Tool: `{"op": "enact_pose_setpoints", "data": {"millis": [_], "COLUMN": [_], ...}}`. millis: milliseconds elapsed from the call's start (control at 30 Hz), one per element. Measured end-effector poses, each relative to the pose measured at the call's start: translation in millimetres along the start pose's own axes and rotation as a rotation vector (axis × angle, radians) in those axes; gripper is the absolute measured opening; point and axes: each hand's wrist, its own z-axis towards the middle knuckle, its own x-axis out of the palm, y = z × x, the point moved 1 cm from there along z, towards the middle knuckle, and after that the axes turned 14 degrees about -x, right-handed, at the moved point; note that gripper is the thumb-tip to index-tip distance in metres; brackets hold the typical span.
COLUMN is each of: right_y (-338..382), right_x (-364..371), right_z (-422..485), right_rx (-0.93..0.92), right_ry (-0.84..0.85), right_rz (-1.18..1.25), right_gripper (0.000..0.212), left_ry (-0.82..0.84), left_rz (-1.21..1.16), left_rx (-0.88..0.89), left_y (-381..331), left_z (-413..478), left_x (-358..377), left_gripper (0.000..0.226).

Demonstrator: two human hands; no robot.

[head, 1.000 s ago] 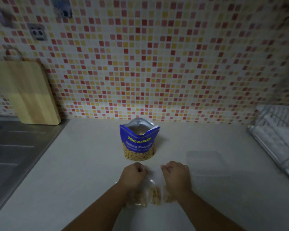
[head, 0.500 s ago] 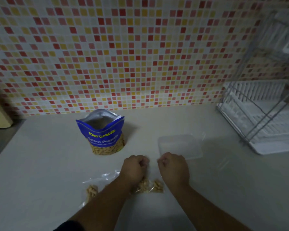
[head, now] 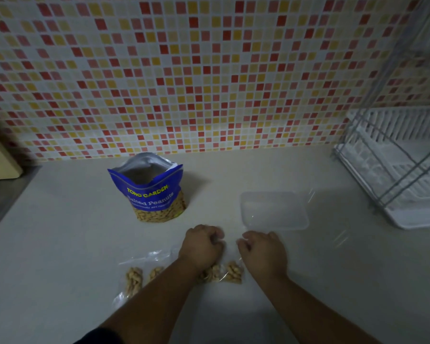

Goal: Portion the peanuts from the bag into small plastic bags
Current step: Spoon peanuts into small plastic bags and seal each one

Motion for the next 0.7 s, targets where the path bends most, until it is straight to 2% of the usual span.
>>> {"op": "enact_pose_setpoints", "data": {"millis": [67,167,300,433,500,567,700], "right_y": [0.5,3.6,8.6,10.2,12.2,15.1,21.7], "right_x": [1.0,3.5,2.5,-2.8,-11.1,-23.3,-50.8], "right_z": [-0.3,-2.4,-5.4,-4.9,-1.4,5.5,24.0], "right_rx": [0.021,0.021,0.006,0.057,0.027,-0.013,-0.117], "right_ry": [0.059,0.062,0.069,0.082,0.079,0.070,-0.042], "right_rz": [0.063,0.164,0.249,0.428,0.457,0.466,0.407], "right_gripper": [0.026,0.022,0.028,0.004,0.008,0.011,0.011], "left_ry": [0.001,-0.011,-0.014,0.049,0.082,0.082,-0.031], "left_rz": [0.004,0.036,0.089,-0.048,-0.096,-0.108,-0.072], "left_rx": [0.024,0.049,0.086,0.106,0.127,0.167,0.307], "left_y": [0.7,-0.1,-4.7,-2.8,-2.6,-7.5,-23.7], "left_z": [0.0,0.7,-2.6,-5.2,-5.1,-5.4,-8.8], "left_x": [-0.4,0.4,-0.6,-8.0,-13.9,-24.2,-54.8], "left_gripper": [0.020,0.016,0.014,0.023,0.025,0.018,0.006]}}
